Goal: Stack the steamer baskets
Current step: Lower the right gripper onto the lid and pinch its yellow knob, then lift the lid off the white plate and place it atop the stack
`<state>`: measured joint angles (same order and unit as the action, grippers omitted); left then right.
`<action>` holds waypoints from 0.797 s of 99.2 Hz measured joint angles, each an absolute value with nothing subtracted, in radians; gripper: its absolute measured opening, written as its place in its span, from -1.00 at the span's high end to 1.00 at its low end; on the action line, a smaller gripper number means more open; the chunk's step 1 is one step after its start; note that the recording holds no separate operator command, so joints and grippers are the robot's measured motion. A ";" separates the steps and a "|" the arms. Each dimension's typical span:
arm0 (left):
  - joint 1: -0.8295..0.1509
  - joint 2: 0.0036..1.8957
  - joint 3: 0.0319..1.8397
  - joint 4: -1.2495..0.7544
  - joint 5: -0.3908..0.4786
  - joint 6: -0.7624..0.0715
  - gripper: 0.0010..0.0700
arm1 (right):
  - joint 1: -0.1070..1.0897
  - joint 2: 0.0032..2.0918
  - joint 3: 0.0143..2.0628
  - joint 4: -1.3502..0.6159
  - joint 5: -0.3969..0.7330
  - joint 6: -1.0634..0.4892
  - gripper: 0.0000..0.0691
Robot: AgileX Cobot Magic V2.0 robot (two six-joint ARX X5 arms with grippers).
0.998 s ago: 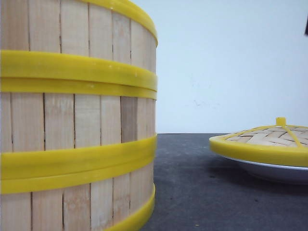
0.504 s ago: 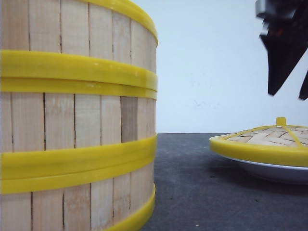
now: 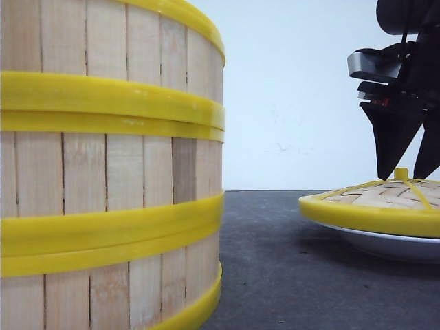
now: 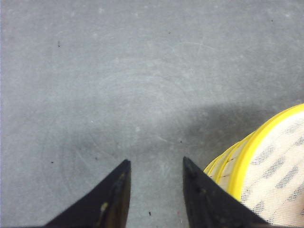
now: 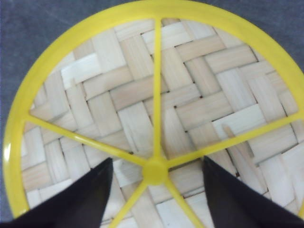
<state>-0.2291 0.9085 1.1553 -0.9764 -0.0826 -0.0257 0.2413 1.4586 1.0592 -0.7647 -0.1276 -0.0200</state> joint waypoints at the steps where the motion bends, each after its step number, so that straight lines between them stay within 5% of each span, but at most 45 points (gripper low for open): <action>1: -0.229 0.908 1.155 -0.976 -0.083 -0.026 0.47 | 0.242 1.459 1.059 -0.764 -0.128 -0.020 0.13; 35: -0.229 0.908 1.155 -0.976 -0.083 -0.026 0.47 | 0.254 1.459 1.059 -0.755 -0.120 -0.023 0.80; 79: -0.229 0.908 1.155 -0.976 -0.083 -0.026 0.47 | 0.258 1.422 1.101 -0.824 -0.105 -0.021 0.86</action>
